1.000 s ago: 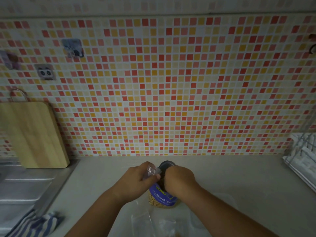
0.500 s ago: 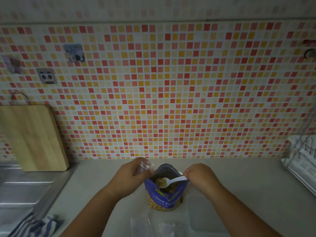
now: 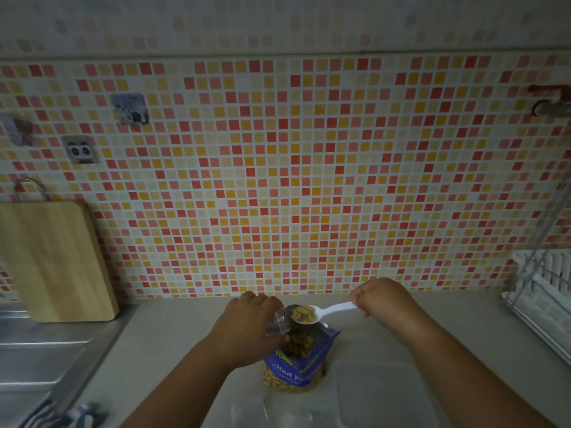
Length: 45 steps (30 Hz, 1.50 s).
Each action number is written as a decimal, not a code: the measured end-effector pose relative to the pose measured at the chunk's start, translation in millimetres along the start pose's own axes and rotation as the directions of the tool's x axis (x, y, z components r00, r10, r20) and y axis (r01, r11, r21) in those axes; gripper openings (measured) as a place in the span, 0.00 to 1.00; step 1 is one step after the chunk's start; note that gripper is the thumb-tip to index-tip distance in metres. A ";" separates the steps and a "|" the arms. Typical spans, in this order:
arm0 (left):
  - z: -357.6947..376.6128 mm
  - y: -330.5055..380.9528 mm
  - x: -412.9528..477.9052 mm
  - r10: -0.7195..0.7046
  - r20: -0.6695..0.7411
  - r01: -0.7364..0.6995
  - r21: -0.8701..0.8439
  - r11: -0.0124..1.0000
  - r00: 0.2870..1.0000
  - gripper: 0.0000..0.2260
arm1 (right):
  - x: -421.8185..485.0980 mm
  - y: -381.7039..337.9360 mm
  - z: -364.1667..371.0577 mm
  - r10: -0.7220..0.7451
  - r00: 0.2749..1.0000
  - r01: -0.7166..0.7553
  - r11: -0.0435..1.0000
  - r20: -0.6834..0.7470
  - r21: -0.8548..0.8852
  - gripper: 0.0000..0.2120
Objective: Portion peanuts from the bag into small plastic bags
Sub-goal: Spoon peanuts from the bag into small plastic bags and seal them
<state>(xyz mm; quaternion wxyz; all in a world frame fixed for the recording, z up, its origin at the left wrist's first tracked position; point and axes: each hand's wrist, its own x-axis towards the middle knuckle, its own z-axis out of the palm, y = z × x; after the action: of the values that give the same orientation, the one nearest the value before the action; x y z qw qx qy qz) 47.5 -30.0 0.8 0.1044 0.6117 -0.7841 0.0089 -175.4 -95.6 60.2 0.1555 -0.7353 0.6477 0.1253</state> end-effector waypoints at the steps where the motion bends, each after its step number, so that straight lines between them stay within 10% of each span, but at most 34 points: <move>1: -0.2 2.9 1.1 -0.003 0.014 0.003 0.005 1.000 1.000 0.25 | 2.8 -2.8 -3.5 -0.012 1.000 0.012 1.000 0.005 0.019 0.22; 5: 1.4 11.7 5.5 -0.001 0.034 0.001 0.014 1.000 0.999 0.23 | -4.6 -5.8 1.6 -0.046 0.998 0.052 0.976 -0.032 0.213 0.18; 11: 13.8 19.8 11.3 -0.005 0.014 0.005 -0.020 1.000 1.000 0.23 | -15.5 -27.3 1.7 -0.280 0.926 0.295 0.955 -0.251 0.023 0.13; 19: 7.6 10.0 4.6 -0.242 -0.006 0.198 -0.560 0.805 0.970 0.14 | -55.4 -30.7 -27.9 -0.476 0.657 0.418 0.875 -0.584 -0.243 0.12; 27: -0.3 5.7 -6.2 -0.190 0.184 0.262 -0.565 0.783 0.964 0.11 | -22.5 -64.8 34.8 -0.342 0.937 0.275 0.845 -0.067 -0.459 0.20; 45: 5.8 3.3 -12.5 -0.190 0.232 0.299 -0.696 0.653 0.954 0.11 | 16.1 -50.2 71.0 0.098 0.995 -0.097 0.958 0.008 0.269 0.27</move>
<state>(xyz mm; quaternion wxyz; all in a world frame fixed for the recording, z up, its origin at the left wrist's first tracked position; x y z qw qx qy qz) 46.3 -17.9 -6.6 0.2825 0.6197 -0.6391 -0.3574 -122.3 -77.0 -8.0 0.2459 -0.6748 0.6946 0.0416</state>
